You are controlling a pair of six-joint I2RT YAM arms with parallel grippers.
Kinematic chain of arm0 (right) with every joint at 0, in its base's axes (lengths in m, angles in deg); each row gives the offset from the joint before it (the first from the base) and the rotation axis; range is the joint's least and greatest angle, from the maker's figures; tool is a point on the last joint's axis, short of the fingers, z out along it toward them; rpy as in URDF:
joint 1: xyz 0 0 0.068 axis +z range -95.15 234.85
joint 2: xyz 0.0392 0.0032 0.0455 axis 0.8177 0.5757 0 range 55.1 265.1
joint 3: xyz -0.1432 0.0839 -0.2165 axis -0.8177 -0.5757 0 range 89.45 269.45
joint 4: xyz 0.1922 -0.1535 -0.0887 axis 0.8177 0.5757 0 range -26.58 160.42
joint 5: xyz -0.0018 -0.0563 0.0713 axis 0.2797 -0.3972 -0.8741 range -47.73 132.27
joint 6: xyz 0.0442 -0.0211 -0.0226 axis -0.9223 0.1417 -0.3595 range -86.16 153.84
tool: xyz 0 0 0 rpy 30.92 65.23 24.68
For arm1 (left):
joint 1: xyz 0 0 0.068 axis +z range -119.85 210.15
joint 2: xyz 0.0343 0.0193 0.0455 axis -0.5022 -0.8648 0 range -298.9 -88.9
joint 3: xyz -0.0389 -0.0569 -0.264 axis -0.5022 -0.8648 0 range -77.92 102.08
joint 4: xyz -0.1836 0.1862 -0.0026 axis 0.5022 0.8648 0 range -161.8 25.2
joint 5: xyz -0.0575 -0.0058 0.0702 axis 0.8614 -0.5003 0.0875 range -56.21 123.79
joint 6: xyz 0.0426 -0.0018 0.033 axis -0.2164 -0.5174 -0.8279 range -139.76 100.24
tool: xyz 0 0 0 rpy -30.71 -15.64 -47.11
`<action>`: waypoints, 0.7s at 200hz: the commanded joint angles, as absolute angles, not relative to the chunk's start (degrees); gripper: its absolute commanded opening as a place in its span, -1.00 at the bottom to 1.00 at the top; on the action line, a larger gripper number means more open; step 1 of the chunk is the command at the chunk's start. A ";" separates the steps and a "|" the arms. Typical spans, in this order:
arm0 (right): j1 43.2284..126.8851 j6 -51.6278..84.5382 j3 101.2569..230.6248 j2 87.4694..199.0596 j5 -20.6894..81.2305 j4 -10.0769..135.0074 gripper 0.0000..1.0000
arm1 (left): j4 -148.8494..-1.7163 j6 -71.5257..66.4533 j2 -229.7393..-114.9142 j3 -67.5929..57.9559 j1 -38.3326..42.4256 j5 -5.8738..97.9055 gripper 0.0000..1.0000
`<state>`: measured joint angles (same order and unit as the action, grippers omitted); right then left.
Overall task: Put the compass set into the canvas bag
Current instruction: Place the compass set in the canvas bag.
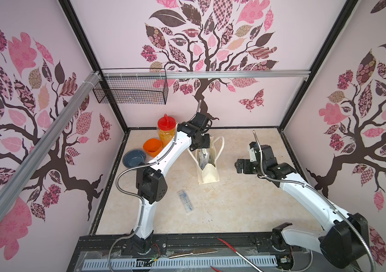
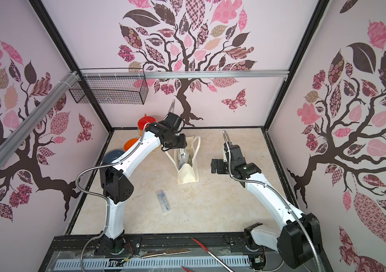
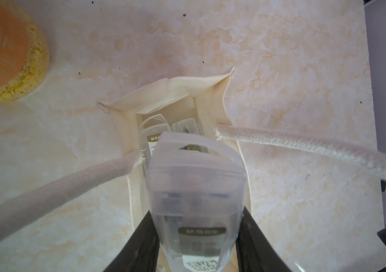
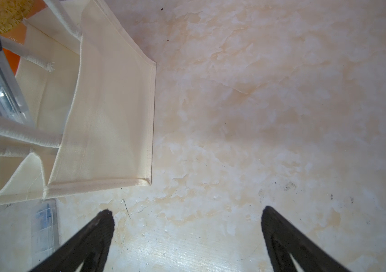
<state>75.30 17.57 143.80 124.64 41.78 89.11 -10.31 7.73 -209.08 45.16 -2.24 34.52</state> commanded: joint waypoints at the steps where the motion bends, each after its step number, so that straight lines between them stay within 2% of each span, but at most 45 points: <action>1: 75.12 18.57 145.67 125.60 41.55 89.35 1.00 | -12.56 7.63 -209.76 42.13 -3.75 33.35 -0.06; 108: 75.09 18.41 145.09 125.83 40.95 88.85 1.00 | -12.26 14.56 -214.25 40.47 -4.74 37.67 -0.02; 140: 75.15 18.39 144.82 125.58 41.01 88.84 1.00 | -11.32 16.01 -215.58 41.70 -4.94 39.28 0.11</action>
